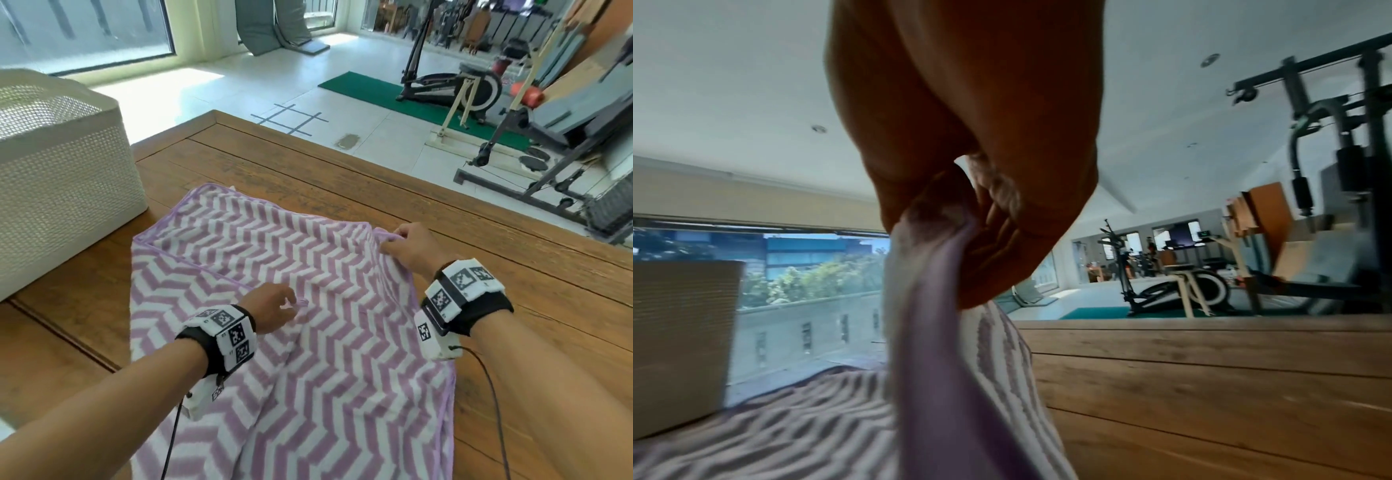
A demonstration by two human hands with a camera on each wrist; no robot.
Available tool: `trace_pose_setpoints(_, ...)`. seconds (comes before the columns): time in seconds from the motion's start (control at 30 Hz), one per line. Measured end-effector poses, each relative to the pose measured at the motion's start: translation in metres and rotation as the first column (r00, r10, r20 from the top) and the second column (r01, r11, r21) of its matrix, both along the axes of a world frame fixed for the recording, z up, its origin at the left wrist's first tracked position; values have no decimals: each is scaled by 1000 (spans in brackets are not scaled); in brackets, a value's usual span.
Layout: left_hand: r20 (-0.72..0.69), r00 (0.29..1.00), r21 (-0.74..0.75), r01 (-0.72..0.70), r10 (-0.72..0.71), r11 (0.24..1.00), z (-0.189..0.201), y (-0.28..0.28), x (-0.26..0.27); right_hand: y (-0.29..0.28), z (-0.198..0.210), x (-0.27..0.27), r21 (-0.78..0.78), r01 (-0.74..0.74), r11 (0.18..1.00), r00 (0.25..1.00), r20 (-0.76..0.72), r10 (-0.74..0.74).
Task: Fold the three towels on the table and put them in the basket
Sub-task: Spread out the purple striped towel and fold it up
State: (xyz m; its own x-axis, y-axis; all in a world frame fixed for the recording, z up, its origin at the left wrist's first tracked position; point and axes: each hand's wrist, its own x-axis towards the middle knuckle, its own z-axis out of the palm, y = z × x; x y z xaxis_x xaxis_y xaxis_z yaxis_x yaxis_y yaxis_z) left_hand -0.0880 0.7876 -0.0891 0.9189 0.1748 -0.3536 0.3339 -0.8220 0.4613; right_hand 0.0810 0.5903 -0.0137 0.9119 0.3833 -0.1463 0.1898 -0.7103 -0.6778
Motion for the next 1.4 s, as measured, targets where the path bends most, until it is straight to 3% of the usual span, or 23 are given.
trace_pose_setpoints(0.07,60,995,-208,-66,81,976,4,17,-9,27,9,-34,5,-38,999,999,8,38)
trace_pose_setpoints(0.1,62,984,-387,-129,165,913,8,24,-12,41,11,-51,8,-60,998,998,14,60)
trace_pose_setpoints(0.17,-13,947,-680,-244,322,692,21,33,-19,71,10,-86,-12,-124,992,991,42,125)
trace_pose_setpoints(0.27,-126,921,-831,-301,368,468,38,46,-32,112,-1,-135,-86,-204,975,975,70,210)
trace_pose_setpoints(0.4,-111,915,-861,-284,387,423,38,68,-60,143,-14,-177,19,-270,963,962,35,269)
trace_pose_setpoints(0.57,-135,898,-887,-298,420,353,25,105,-96,164,-17,-206,240,-360,902,899,-170,404)
trace_pose_setpoints(0.7,-195,868,-827,-396,457,398,12,124,-122,168,-26,-211,165,-464,871,821,-291,492)
trace_pose_setpoints(0.9,-239,828,-695,-510,507,506,-12,126,-148,165,-61,-214,-197,-516,834,856,-162,491)
trace_pose_setpoints(0.97,-220,825,-625,-530,521,574,-17,127,-153,161,-71,-212,-274,-528,804,849,-166,501)
trace_pose_setpoints(1.03,-222,804,-576,-565,552,591,-21,126,-159,156,-78,-209,-332,-536,776,843,-157,515)
trace_pose_setpoints(1.17,-187,778,-493,-603,600,627,-28,120,-167,148,-92,-206,-357,-547,757,827,-93,554)
trace_pose_setpoints(1.27,-106,800,-339,-588,591,734,-33,115,-170,144,-99,-201,-317,-554,770,826,-93,556)
trace_pose_setpoints(1.4,-63,826,-168,-562,560,810,-35,111,-174,134,-103,-179,-329,-414,849,900,-8,436)
